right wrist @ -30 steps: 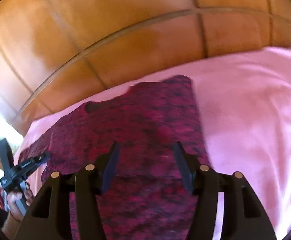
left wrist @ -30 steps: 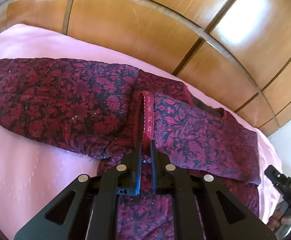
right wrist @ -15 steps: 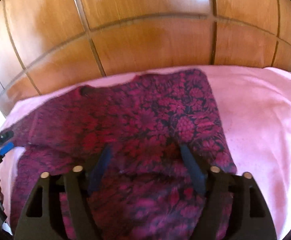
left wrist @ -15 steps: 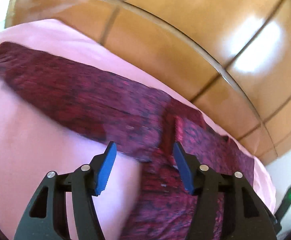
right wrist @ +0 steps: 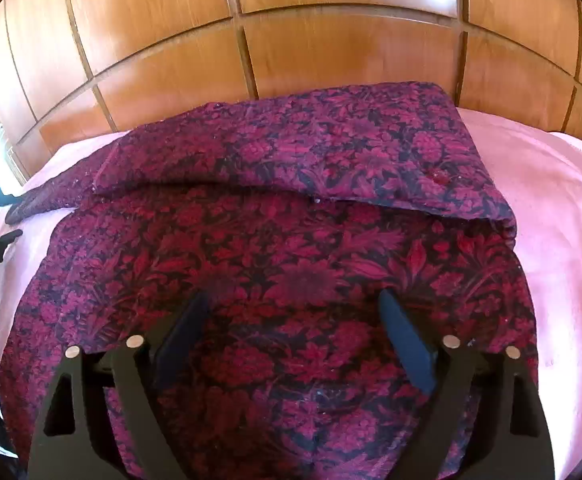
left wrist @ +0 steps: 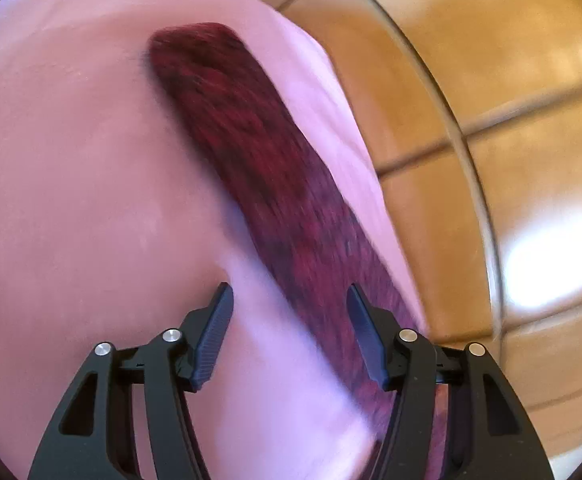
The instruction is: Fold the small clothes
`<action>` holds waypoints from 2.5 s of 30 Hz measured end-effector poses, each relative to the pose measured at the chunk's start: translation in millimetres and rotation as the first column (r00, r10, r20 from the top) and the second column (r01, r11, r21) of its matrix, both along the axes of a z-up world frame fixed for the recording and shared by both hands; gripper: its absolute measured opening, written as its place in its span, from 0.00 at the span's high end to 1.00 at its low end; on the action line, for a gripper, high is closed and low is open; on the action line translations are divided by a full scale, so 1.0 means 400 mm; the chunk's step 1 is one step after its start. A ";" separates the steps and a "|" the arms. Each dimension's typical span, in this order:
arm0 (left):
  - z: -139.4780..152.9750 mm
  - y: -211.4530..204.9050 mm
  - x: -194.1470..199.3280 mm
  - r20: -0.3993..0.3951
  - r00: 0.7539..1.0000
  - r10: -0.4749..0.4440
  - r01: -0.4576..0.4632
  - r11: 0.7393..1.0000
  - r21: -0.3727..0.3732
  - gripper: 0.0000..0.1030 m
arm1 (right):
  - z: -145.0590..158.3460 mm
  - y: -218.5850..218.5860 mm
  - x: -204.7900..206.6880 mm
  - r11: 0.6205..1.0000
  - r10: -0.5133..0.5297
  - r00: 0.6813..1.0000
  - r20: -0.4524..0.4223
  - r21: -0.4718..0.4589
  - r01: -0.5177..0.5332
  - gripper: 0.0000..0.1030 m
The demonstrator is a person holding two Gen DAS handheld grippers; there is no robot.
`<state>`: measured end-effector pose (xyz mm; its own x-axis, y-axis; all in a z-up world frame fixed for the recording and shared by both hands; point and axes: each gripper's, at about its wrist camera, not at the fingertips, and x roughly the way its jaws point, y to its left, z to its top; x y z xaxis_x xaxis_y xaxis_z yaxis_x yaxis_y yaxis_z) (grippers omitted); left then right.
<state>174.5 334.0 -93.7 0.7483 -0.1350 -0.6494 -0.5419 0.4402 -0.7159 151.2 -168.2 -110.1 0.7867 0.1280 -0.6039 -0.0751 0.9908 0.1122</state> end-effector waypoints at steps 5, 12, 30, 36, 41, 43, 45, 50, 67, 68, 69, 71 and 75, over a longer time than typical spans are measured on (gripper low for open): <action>0.000 0.105 0.039 -0.022 0.996 0.086 -0.086 0.996 -0.012 0.66 | -0.004 0.007 0.006 1.000 0.000 1.000 -0.005 -0.022 -0.001 0.12; 0.111 0.008 0.087 0.056 0.998 -0.022 0.013 0.987 0.161 0.89 | -0.010 0.017 0.013 1.000 0.000 1.000 0.001 -0.019 0.000 0.11; 0.160 -0.788 0.055 -0.023 0.646 -0.763 0.682 0.564 0.465 0.45 | -0.009 -0.007 0.006 0.999 0.009 1.000 0.013 0.047 -0.010 0.11; 0.138 -0.747 -0.020 -0.014 0.695 -0.719 0.648 0.619 0.443 0.45 | 0.006 -0.031 -0.003 0.995 0.012 1.000 0.008 0.094 -0.013 0.18; 0.120 -0.670 -0.073 -0.085 0.804 -0.589 0.553 0.686 0.473 0.45 | 0.129 -0.070 -0.016 0.965 0.017 0.996 0.093 0.257 -0.040 0.37; 0.117 -0.639 -0.078 -0.089 0.841 -0.534 0.509 0.723 0.467 0.44 | 0.174 -0.063 0.022 0.950 0.033 0.994 0.102 0.306 -0.063 0.38; 0.112 -0.615 -0.067 -0.109 0.864 -0.491 0.481 0.741 0.470 0.45 | 0.196 -0.048 0.082 0.937 0.039 0.996 0.075 0.344 -0.062 0.39; 0.075 -0.569 -0.022 -0.157 0.890 -0.427 0.451 0.780 0.434 0.45 | 0.159 0.025 0.261 0.949 0.022 0.995 -0.097 0.316 0.010 0.46; 0.040 -0.608 0.110 -0.276 0.880 -0.387 0.475 0.711 0.518 0.43 | 0.333 -0.116 0.069 0.988 -0.118 0.976 0.182 0.116 0.098 0.92; 0.037 -0.609 0.109 -0.276 0.878 -0.391 0.479 0.708 0.519 0.43 | 0.308 -0.157 0.076 0.981 -0.161 0.975 0.152 0.129 0.142 0.92; 0.034 -0.612 0.107 -0.278 0.876 -0.395 0.483 0.703 0.521 0.41 | 0.288 -0.182 0.082 0.976 -0.191 0.973 0.129 0.134 0.173 0.92; 0.032 -0.615 0.095 -0.282 0.872 -0.401 0.490 0.690 0.532 0.40 | 0.215 -0.247 0.107 0.957 -0.254 0.966 0.041 0.153 0.245 0.93; 0.031 -0.620 0.077 -0.287 0.869 -0.403 0.494 0.679 0.543 0.40 | 0.114 -0.289 0.130 0.944 -0.273 0.961 -0.053 0.179 0.278 0.93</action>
